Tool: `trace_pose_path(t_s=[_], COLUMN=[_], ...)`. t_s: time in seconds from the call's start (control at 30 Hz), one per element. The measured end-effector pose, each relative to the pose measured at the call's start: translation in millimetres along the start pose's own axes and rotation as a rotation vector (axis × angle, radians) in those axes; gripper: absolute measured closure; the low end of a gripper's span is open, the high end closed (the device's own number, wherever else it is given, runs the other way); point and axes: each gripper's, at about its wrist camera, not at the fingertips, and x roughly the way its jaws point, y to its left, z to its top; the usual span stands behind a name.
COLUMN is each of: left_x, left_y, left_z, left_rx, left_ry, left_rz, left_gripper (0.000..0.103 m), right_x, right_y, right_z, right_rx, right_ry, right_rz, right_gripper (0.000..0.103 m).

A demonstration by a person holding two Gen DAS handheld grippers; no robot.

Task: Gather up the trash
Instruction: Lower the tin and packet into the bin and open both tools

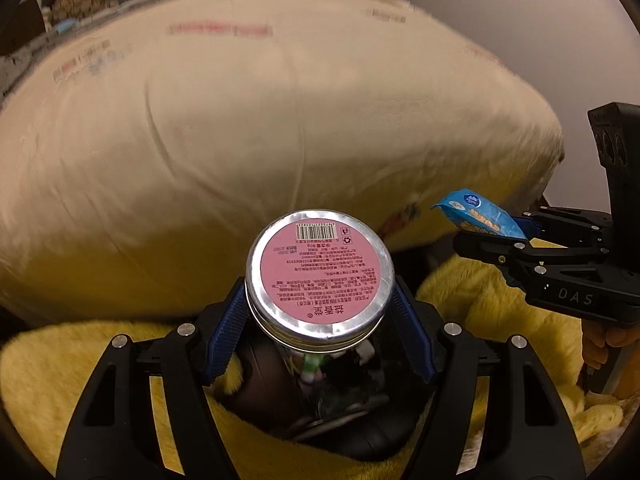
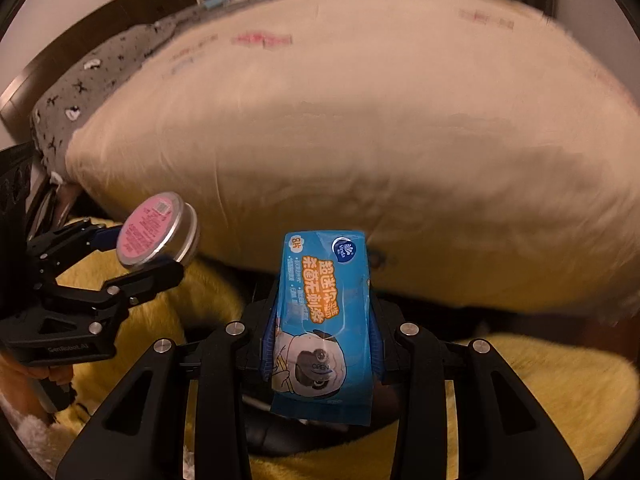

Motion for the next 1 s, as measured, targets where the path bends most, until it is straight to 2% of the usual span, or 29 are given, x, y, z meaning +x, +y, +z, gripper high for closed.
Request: trace_pose_path(t_s=[0.23,0.47,0.7,0.73,0.77,0.83,0.93,1.0], left_x=[46,76,87,87,90,87,78,67], left_y=[6,12,9,9,9,10,12,12], left_z=[-18,-26,-25,-27,-24,-22,-17,-12], left_rx=[-0.015,-0.046,-0.043,-0.046,-0.048,-0.056,-0.06,-0.062], left_ry=[0.138,0.224,0.259,0.26,0.259,0.242,0.216,0.183], left_rz=[-0.027,-0.052,-0.055,-0.052,-0.049,-0.034,-0.011,0.006], left_gripper=[0.037,0.037,0.036,0.035,0.029,0.022,0.018,0.014], right_x=[43,63,69,68,68,66,56,43], right_y=[-13,-19,-20,-20,-21,-24,-24,-25], right_z=[-17,-19,-15,-15,-14,-12,-8,-4], right_rx=[0.084,0.123,0.132,0.131,0.132,0.138,0.139,0.142], right_ry=[0.134,0.189,0.195,0.192,0.19,0.177,0.15,0.109], right_rz=[-0.002,0.01,0.018,0.014,0.012,0.005,-0.007,-0.021], right_gripper=[0.066,0.066,0.062,0.06,0.058,0.04,0.037,0.03])
